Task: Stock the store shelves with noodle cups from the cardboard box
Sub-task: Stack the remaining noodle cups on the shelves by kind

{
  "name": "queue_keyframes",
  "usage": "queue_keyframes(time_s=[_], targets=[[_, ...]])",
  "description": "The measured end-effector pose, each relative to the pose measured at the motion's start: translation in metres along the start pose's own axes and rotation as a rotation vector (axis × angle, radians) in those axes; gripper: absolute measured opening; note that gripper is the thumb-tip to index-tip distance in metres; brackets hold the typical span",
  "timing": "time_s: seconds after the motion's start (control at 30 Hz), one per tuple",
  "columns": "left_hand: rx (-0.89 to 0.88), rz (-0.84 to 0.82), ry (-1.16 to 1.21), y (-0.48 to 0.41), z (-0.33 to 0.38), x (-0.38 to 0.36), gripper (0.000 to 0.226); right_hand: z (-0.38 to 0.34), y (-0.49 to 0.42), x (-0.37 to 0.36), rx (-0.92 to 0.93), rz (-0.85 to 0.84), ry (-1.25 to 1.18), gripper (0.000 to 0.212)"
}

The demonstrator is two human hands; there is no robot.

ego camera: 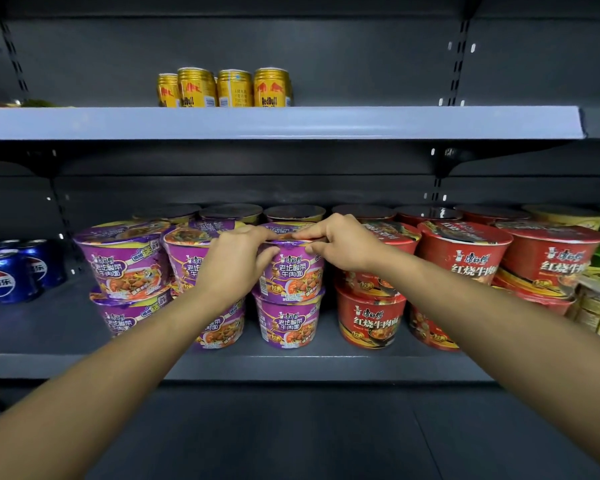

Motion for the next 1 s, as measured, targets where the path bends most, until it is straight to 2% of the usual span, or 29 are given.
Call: queue_keyframes(time_s=[0.53, 1.0], targets=[[0.089, -0.077, 0.057, -0.002, -0.012, -0.012, 0.028, 0.001, -0.008, -0.010, -0.010, 0.056, 0.094, 0.037], [0.093, -0.092, 0.070, 0.000, -0.011, -0.013, 0.028, -0.001, -0.006, -0.011, -0.003, 0.066, 0.123, 0.037]])
Point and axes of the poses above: each hand's wrist, its own y-axis away from the middle knuckle, its own x-axis out of the back of the hand, z = x × y, the point moved 7 cm from there along -y, towards the middle knuckle, and after that the axes turned 12 degrees about -x, right-handed, at the moved point
